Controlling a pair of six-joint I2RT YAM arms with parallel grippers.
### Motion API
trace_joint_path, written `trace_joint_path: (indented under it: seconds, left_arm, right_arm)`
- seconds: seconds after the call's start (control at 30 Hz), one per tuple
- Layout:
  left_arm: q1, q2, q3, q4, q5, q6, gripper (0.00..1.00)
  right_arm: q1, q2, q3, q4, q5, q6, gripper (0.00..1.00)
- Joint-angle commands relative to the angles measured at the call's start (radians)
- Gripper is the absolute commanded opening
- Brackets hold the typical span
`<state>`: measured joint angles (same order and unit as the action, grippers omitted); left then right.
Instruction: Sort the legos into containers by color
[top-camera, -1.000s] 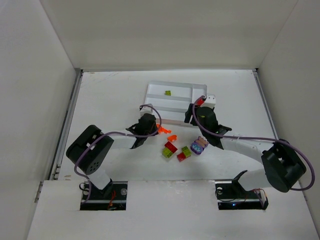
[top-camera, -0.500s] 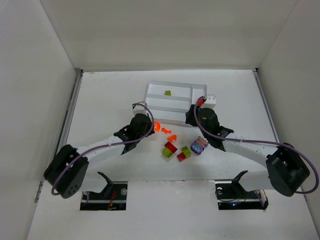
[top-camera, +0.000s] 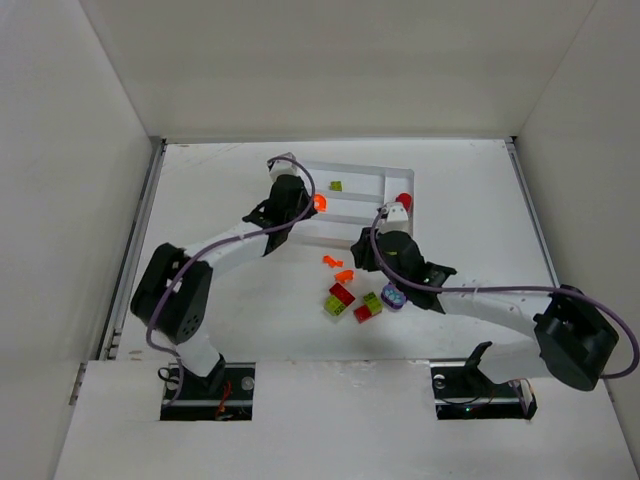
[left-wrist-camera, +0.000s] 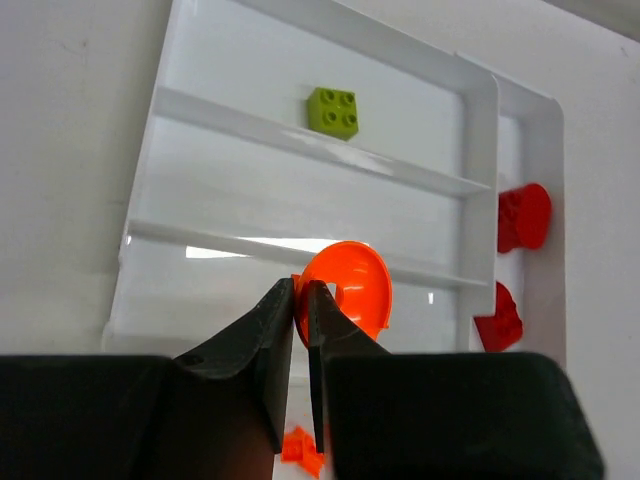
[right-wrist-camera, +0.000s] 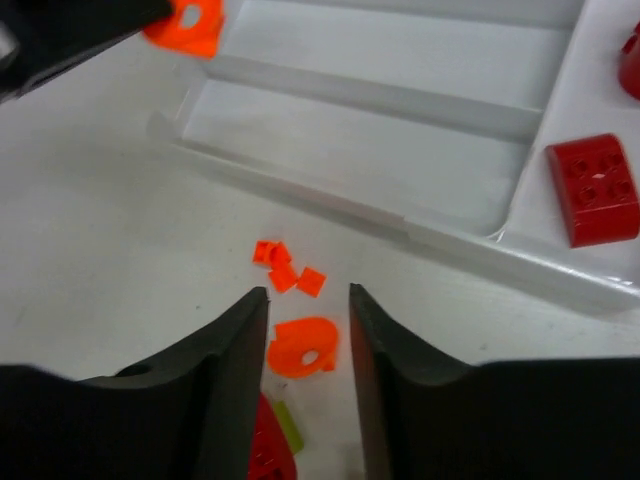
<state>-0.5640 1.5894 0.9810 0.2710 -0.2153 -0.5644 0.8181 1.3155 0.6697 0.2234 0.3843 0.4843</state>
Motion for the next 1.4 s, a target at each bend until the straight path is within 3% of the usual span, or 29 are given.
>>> trace_joint_path:
  seconds: [0.0,0.07,0.33,0.9,1.13,1.37]
  left_arm:
    - [0.045,0.107,0.129,0.01,0.045,0.021,0.08]
    - [0.063,0.173,0.194,-0.009,0.066,0.02,0.08]
    - [0.102,0.329,0.326,-0.016,0.079,0.035,0.09]
    - [0.123,0.452,0.378,0.01,0.068,0.055,0.13]
    - [0.135,0.422,0.337,0.039,0.051,0.044,0.31]
    - [0.115,0.252,0.196,0.128,0.047,0.032,0.37]
  right_arm:
    - [0.052,0.005,-0.012,-0.033,0.001,0.025,0.49]
    - [0.074,0.022,-0.01,-0.058,0.005,0.048,0.57]
    - [0.121,0.102,-0.001,-0.116,0.002,0.184,0.58]
    - [0.115,0.146,-0.022,-0.082,0.016,0.28,0.7]
    - [0.095,0.198,0.002,-0.061,0.002,0.301,0.66]
    - [0.08,0.223,0.019,-0.013,-0.034,0.296,0.71]
